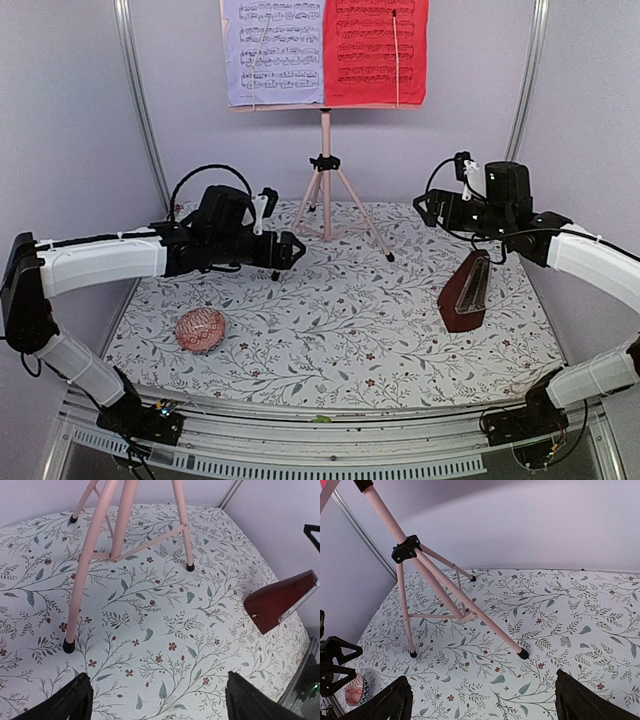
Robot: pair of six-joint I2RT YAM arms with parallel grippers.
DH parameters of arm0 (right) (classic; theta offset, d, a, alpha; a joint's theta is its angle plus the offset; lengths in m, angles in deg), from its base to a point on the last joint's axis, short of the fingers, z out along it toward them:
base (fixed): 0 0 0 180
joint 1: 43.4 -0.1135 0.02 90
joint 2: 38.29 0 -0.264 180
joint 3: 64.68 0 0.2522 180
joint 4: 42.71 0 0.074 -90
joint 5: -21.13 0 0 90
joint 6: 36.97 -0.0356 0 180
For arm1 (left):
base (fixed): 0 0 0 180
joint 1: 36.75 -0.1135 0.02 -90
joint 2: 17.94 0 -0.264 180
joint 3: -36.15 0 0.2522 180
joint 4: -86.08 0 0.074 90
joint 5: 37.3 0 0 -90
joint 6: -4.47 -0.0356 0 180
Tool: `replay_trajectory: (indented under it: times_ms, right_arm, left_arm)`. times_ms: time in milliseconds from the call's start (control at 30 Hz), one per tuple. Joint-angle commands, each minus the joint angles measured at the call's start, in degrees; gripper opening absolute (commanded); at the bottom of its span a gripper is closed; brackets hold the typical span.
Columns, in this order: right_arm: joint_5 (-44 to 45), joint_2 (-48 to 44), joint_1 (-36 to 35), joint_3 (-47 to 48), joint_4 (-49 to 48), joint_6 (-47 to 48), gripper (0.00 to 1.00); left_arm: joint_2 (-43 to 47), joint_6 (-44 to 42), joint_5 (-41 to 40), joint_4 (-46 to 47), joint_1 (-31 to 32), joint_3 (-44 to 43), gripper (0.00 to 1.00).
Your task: Set up the instrument practice props
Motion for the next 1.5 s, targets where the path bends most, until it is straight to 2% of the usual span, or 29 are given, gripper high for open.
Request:
replay_trajectory:
  times_ms: [0, 267, 567, 633, 767, 1033, 1067, 1267, 1467]
  right_arm:
    - [9.7, -7.4, -0.2, -4.6, 7.8, -2.1, 0.99]
    - [17.3, -16.3, -0.1, -11.1, 17.0, -3.7, 0.99]
    - [19.1, -17.5, 1.5, -17.1, 18.6, -3.6, 1.0]
    - [18.4, -16.7, 1.6, -17.6, 18.5, -3.3, 0.96]
    - [16.2, -15.2, 1.5, -17.9, 18.3, -3.6, 0.81]
    - [17.0, -12.6, -2.8, -15.7, 17.9, -6.4, 0.41]
    - [17.3, -12.2, -3.9, -15.3, 17.8, -7.0, 0.38]
    - [20.9, -5.8, -15.3, -10.3, 15.8, -14.8, 0.36]
    - [22.8, 5.4, -24.5, -2.6, 10.2, -19.9, 0.45]
  left_arm:
    - [1.7, 0.8, -1.8, 0.8, 4.5, 0.6, 0.92]
    - [3.3, 2.2, -3.4, -0.3, 8.5, 0.5, 0.92]
    - [6.0, 3.2, -3.9, 0.8, 8.9, 2.8, 0.93]
    - [6.7, 3.4, -4.0, 0.9, 8.9, 3.4, 0.92]
    - [7.8, 3.5, -4.4, 1.0, 8.9, 4.4, 0.92]
    - [9.4, 4.0, -5.6, 1.4, 8.8, 6.1, 0.92]
    - [9.5, 4.1, -5.6, 1.4, 8.8, 6.2, 0.92]
    - [9.4, 4.5, -5.1, 1.6, 8.8, 6.3, 0.92]
    - [9.4, 4.5, -5.0, 1.9, 8.9, 6.7, 0.92]
